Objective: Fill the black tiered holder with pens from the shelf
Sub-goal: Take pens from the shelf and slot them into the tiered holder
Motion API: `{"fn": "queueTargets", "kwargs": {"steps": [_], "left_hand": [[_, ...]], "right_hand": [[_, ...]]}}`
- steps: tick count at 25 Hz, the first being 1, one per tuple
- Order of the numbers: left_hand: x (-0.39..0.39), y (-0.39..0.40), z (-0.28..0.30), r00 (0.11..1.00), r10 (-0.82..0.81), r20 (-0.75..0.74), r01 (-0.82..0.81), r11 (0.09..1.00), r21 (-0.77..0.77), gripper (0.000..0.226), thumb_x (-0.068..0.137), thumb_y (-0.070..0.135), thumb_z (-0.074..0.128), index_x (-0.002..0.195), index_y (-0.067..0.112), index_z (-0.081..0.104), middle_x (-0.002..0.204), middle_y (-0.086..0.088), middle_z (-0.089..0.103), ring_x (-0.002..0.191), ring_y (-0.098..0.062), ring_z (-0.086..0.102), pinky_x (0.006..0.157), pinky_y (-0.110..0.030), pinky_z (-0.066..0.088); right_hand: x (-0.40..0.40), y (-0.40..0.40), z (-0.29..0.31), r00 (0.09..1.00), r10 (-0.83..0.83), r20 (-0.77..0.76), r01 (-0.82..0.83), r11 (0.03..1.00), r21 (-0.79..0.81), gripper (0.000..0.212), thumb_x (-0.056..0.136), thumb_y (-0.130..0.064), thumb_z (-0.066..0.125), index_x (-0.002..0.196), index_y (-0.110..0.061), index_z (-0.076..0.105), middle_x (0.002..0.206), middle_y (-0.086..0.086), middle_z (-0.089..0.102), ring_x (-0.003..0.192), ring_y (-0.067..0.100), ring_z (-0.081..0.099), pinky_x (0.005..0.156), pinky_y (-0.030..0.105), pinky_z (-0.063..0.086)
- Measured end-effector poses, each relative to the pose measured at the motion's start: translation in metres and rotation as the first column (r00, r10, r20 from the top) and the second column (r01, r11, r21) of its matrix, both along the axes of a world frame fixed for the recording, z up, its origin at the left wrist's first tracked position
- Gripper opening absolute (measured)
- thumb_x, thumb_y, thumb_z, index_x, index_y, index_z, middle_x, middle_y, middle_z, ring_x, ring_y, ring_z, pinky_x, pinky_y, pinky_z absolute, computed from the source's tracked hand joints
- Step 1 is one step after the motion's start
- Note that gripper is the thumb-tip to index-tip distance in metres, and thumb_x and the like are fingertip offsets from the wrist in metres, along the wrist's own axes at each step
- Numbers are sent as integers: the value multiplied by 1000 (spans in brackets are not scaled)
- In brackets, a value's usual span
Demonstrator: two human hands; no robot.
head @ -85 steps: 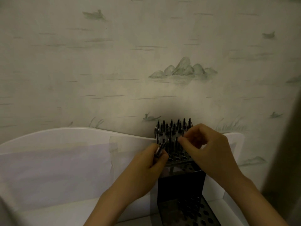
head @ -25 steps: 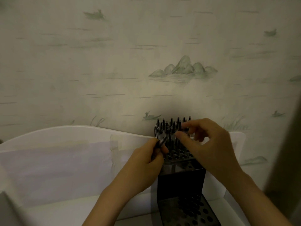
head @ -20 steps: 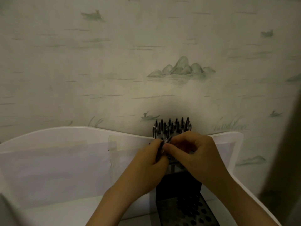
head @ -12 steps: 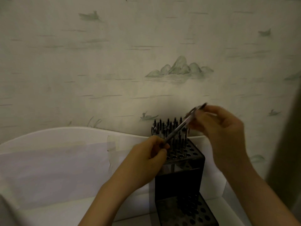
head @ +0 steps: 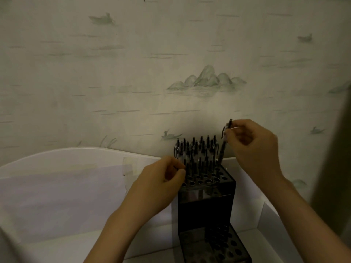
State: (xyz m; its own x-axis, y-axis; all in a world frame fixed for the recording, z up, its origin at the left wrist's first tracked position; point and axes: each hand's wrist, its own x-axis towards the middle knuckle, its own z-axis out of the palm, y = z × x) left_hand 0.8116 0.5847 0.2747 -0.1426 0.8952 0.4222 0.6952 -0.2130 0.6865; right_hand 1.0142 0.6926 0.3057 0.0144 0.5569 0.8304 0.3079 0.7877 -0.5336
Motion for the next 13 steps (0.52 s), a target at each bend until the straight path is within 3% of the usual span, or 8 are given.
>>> {"fn": "queueTargets", "kwargs": {"steps": [13], "left_hand": [[2,0,-3,1000,26,4,-26,1000,-5,9,88,35,56,93,40,62,77,14,65,74,4,58,63,-10,47]], "right_hand": [[-1,19,-34,978,28,206,6,987,-163,8,84,-19,74,92,-18,72,72,-16,68,69,-7,65,62,3,47]]}}
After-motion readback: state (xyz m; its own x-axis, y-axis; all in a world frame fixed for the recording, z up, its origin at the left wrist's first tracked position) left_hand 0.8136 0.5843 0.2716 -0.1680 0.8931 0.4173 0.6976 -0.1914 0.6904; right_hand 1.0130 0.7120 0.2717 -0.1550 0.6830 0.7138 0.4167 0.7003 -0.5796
